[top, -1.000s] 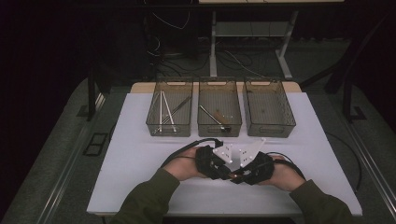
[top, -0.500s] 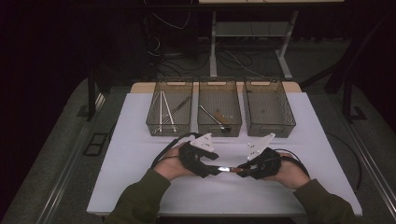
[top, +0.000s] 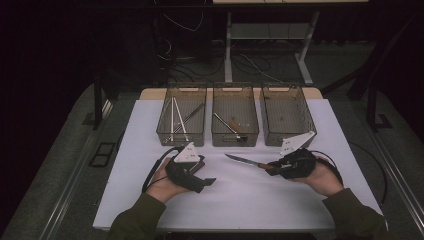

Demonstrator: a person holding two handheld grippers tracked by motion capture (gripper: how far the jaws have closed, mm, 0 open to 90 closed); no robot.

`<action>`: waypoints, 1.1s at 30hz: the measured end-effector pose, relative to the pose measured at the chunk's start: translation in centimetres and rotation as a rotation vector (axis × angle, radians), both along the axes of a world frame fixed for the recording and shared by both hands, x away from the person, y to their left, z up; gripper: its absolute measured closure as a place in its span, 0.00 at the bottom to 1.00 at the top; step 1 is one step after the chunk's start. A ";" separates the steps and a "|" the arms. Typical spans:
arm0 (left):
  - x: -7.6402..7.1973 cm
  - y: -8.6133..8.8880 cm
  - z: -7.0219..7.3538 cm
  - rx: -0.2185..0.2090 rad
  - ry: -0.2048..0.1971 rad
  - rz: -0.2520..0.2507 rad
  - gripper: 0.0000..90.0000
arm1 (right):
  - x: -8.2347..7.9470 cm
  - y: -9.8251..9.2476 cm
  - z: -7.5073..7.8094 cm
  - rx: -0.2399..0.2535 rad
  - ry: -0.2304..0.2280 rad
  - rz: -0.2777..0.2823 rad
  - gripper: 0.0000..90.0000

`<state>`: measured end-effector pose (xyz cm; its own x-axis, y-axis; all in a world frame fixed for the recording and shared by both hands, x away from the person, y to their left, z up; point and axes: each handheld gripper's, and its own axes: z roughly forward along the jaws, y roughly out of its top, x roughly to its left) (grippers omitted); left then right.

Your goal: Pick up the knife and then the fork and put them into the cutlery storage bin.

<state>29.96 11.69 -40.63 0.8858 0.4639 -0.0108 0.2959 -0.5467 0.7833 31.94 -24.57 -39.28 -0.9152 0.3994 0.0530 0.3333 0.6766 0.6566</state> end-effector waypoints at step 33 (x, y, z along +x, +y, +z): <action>-1.4 3.8 -2.3 -0.045 0.007 0.129 0.00 | 8.9 -8.2 4.6 0.054 -0.056 -0.583 0.84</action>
<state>28.53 15.50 -42.94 0.8189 0.5724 -0.0404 0.3668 -0.4680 0.8040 40.84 -32.79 -34.64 -0.5470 0.8359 0.0453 0.6044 0.3569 0.7122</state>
